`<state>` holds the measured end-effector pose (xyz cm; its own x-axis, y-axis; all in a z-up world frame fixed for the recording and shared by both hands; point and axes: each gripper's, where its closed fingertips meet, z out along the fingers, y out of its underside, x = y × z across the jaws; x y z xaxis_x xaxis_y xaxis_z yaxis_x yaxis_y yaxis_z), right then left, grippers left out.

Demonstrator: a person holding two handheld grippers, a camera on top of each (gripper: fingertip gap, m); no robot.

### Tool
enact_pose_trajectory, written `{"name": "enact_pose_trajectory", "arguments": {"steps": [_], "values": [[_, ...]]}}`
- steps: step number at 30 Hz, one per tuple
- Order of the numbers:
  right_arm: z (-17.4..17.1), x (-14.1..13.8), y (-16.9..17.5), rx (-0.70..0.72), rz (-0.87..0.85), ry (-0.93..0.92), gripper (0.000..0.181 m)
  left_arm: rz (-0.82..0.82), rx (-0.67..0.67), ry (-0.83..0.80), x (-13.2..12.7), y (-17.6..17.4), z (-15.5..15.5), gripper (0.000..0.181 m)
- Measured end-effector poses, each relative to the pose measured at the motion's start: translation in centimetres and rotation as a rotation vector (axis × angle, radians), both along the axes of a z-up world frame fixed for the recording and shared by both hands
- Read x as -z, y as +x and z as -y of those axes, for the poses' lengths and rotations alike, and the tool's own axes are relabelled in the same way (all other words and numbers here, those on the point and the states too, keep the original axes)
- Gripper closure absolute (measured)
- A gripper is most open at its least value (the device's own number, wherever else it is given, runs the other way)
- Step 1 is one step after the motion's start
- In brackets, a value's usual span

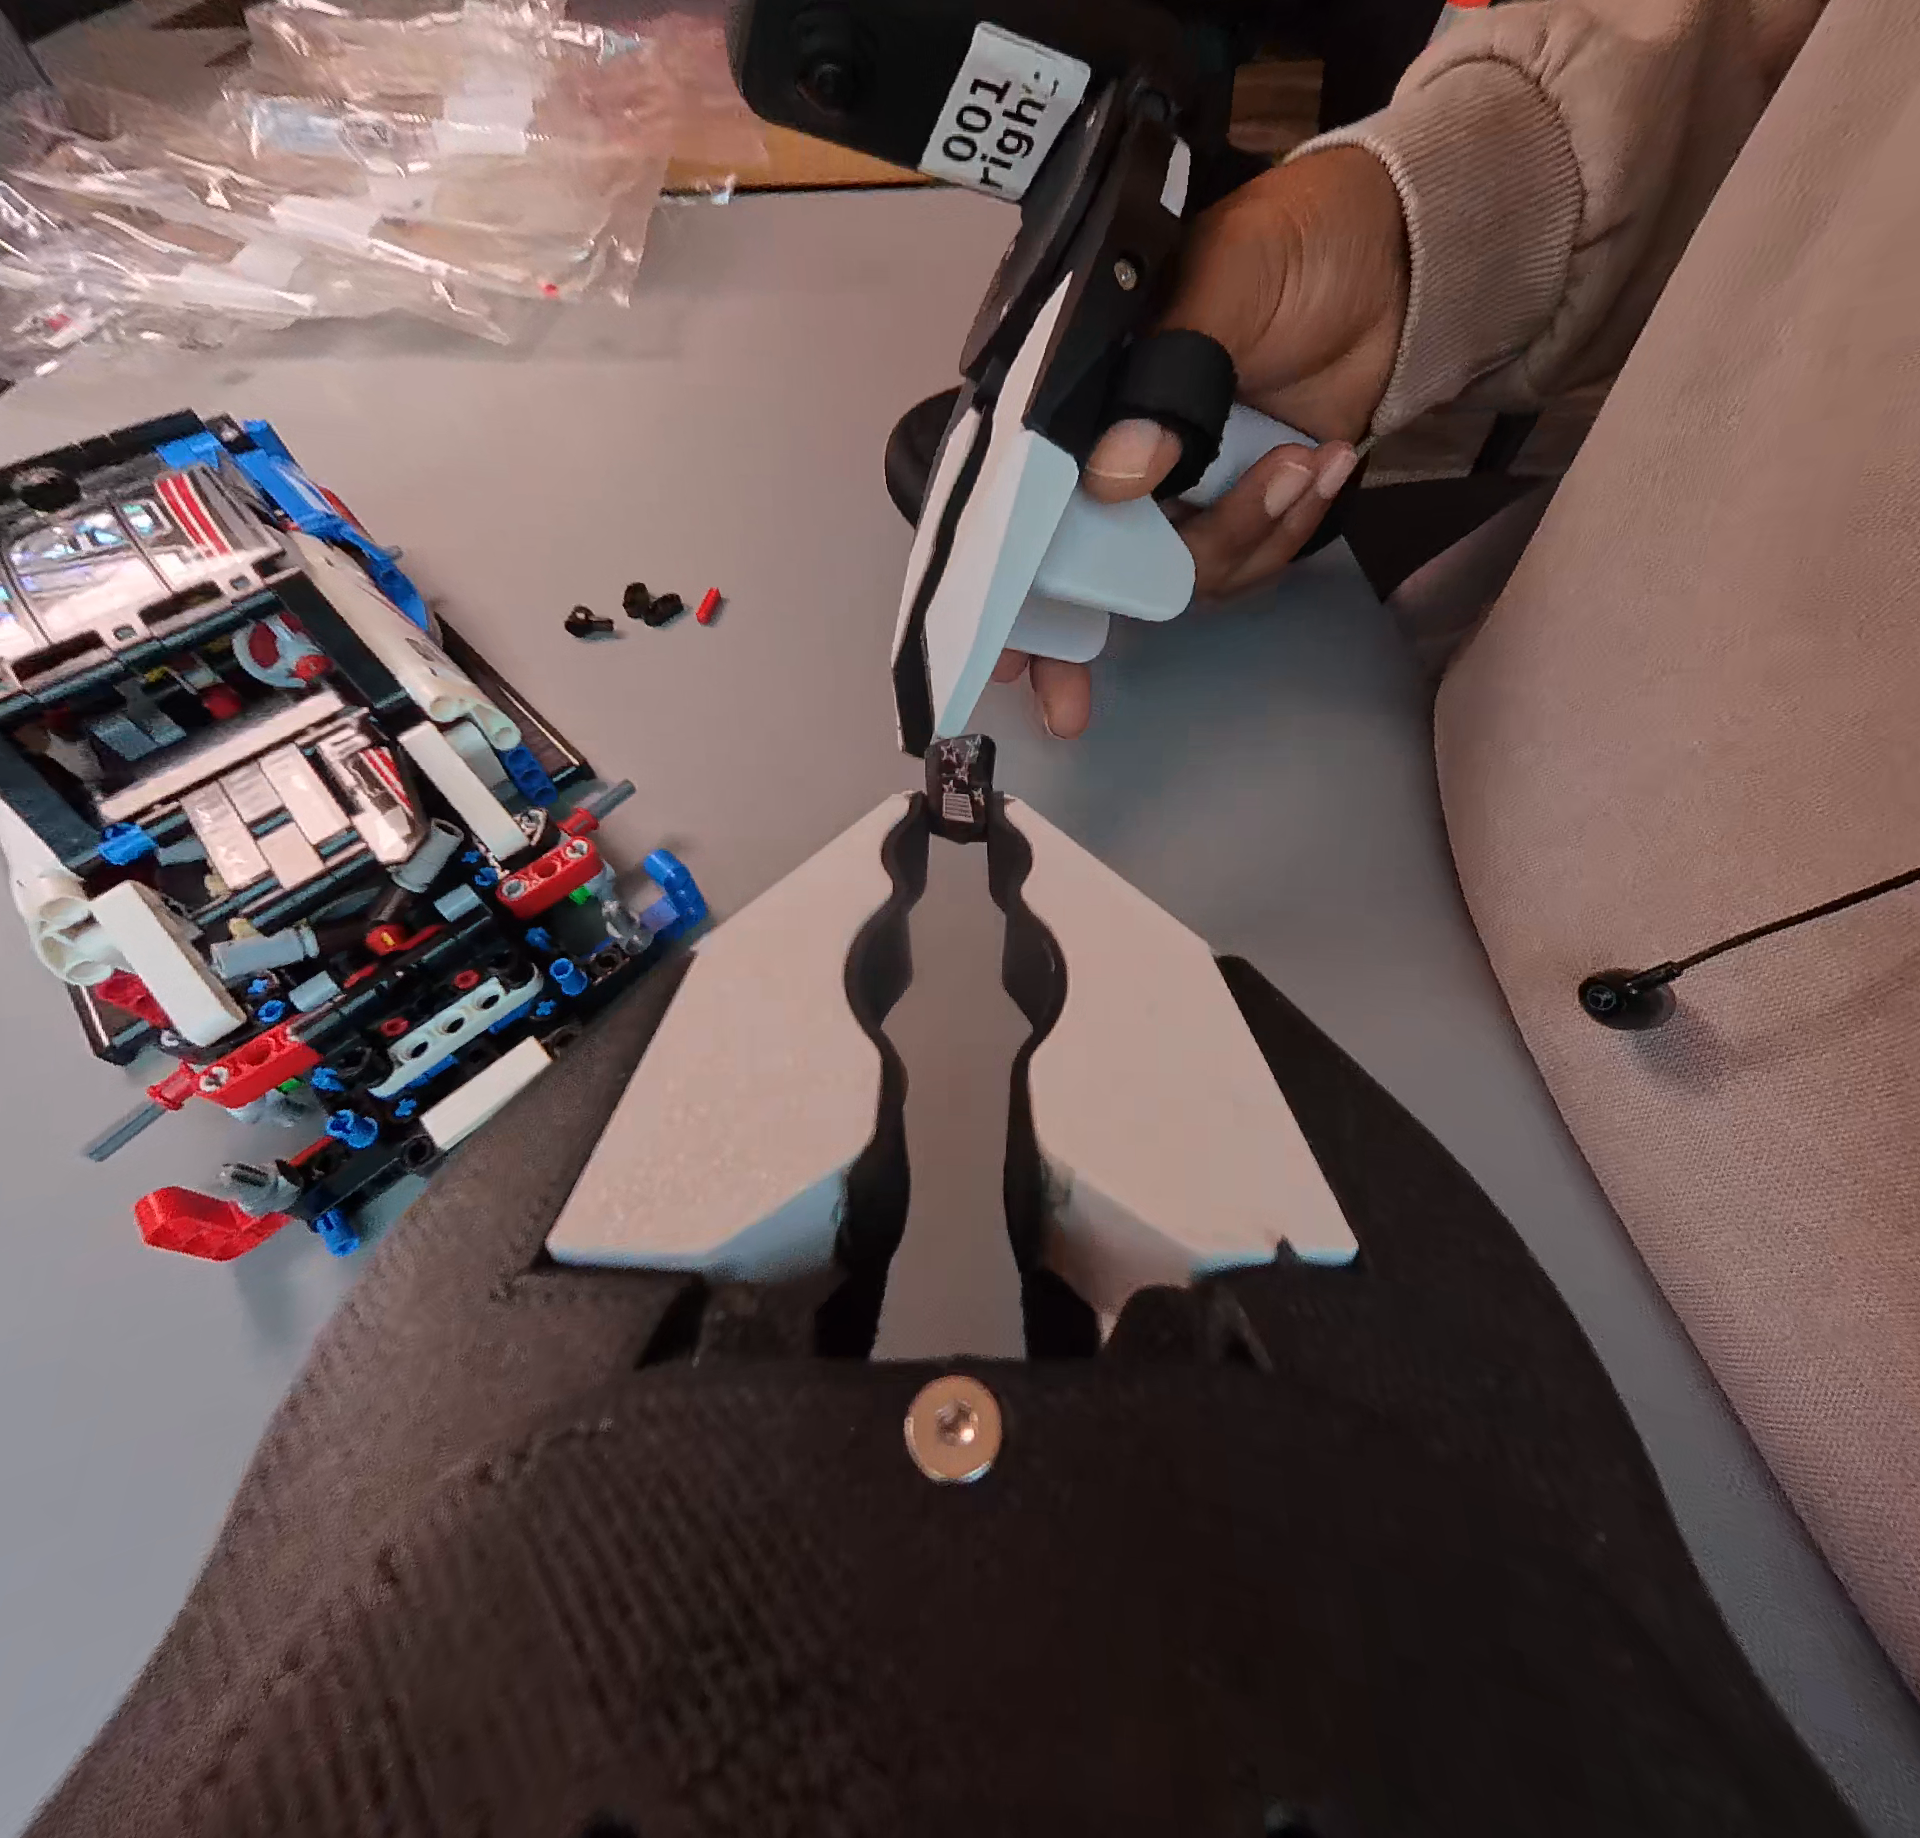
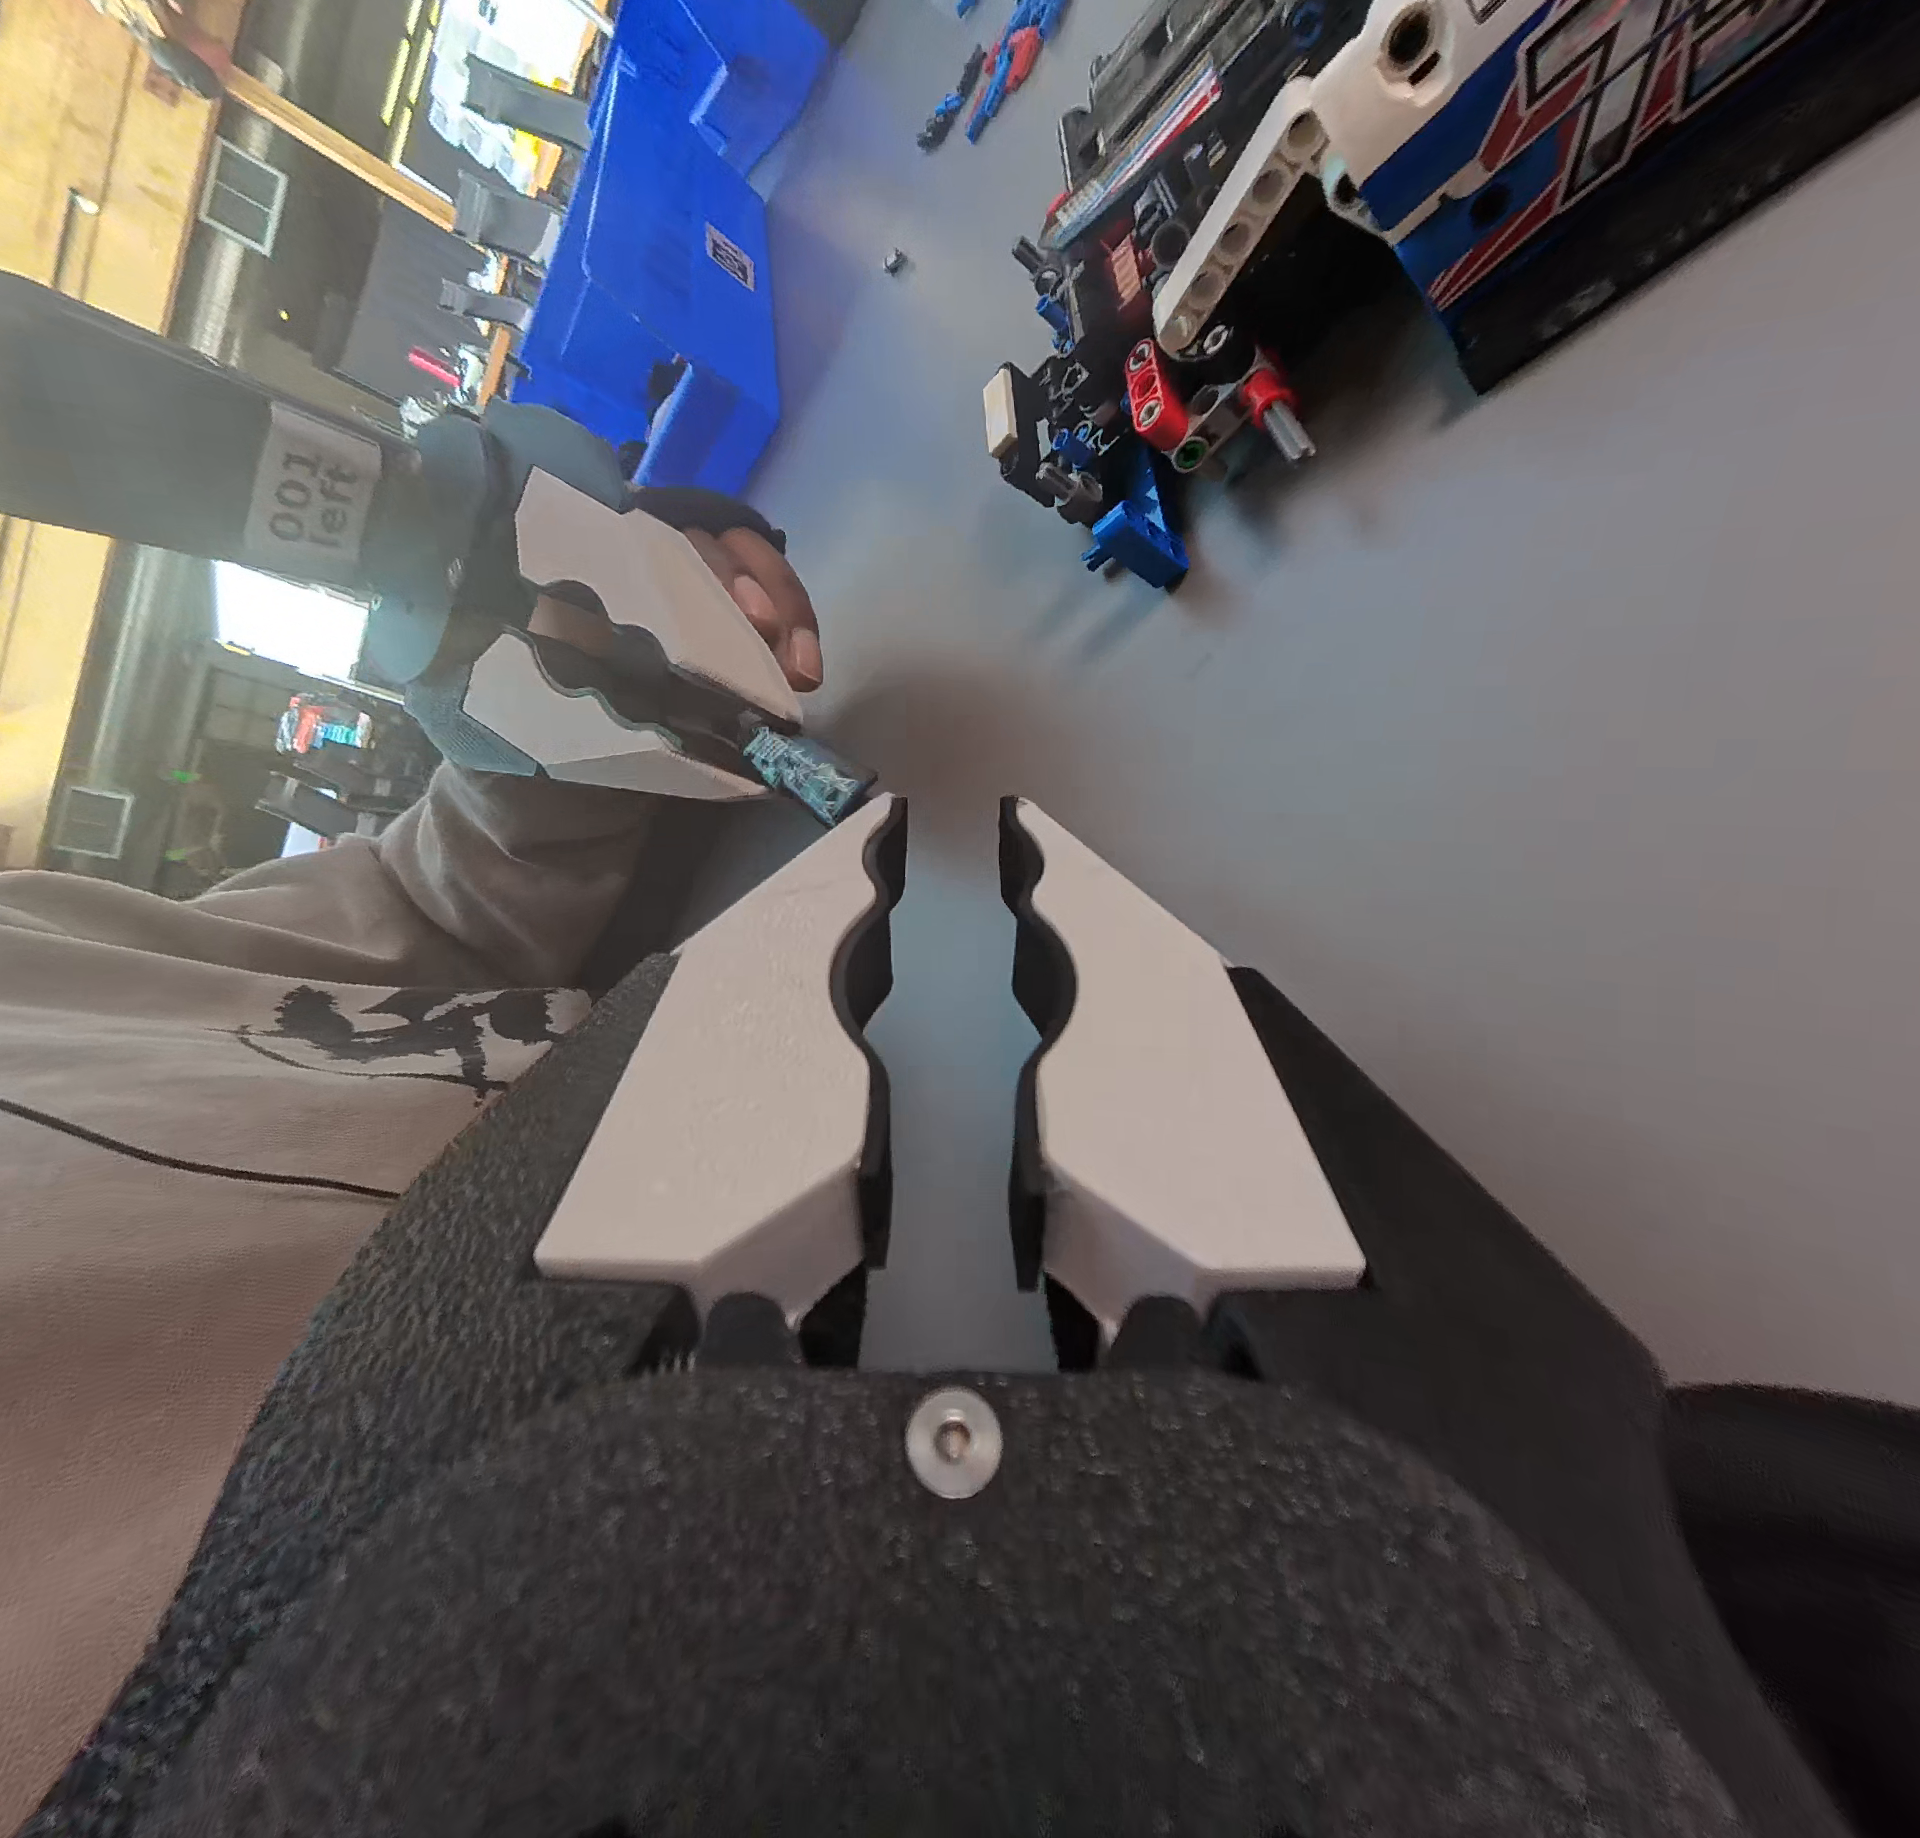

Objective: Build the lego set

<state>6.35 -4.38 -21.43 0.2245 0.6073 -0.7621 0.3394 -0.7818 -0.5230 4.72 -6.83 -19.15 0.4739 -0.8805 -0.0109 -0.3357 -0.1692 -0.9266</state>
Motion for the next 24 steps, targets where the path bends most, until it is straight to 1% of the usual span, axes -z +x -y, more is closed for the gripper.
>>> {"name": "enact_pose_trajectory", "arguments": {"steps": [3, 5, 7, 8, 9, 11, 14, 17, 19, 21, 24], "values": [[-0.6, -1.6, 0.3, 0.045, -0.088, -0.033, 0.166, 0.025, -0.008, 0.052, -1.1, -0.1, 0.0, 0.172], [-0.5, -3.2, 0.2, 0.058, -0.187, -0.091, 0.159, 0.024, -0.014, 0.089, -1.6, 0.0, 0.0, 0.172], [0.1, -3.8, -0.2, 0.039, -0.218, -0.115, 0.147, 0.034, -0.016, 0.135, -2.3, 0.1, 0.1, 0.172], [0.6, -4.1, -0.6, 0.028, -0.232, -0.121, 0.144, 0.034, -0.020, 0.163, -2.7, 0.2, 0.1, 0.172], [1.2, -4.4, -1.0, 0.014, -0.255, -0.136, 0.143, 0.035, -0.018, 0.190, -3.0, 0.3, 0.2, 0.172], [2.0, -4.9, -1.6, -0.001, -0.284, -0.162, 0.150, 0.036, -0.018, 0.233, -3.6, 0.5, 0.4, 0.172], [2.4, -5.6, -1.8, -0.018, -0.325, -0.186, 0.171, 0.009, -0.019, 0.274, -3.8, 0.5, 0.5, 0.172], [2.6, -6.5, -1.4, -0.032, -0.362, -0.163, 0.175, 0.021, -0.016, 0.289, -4.2, 0.6, 0.7, 0.172], [2.8, -7.1, -1.1, -0.059, -0.388, -0.152, 0.176, 0.062, -0.014, 0.269, -4.7, 0.8, 0.8, 0.172], [2.8, -7.8, -0.8, -0.079, -0.434, -0.144, 0.176, 0.139, -0.002, 0.194, -5.1, 0.8, 1.1, 0.173], [2.6, -8.9, -0.4, -0.090, -0.481, -0.126, 0.176, 0.327, 0.051, -0.031, -5.6, 0.9, 1.5, 0.154]]}}
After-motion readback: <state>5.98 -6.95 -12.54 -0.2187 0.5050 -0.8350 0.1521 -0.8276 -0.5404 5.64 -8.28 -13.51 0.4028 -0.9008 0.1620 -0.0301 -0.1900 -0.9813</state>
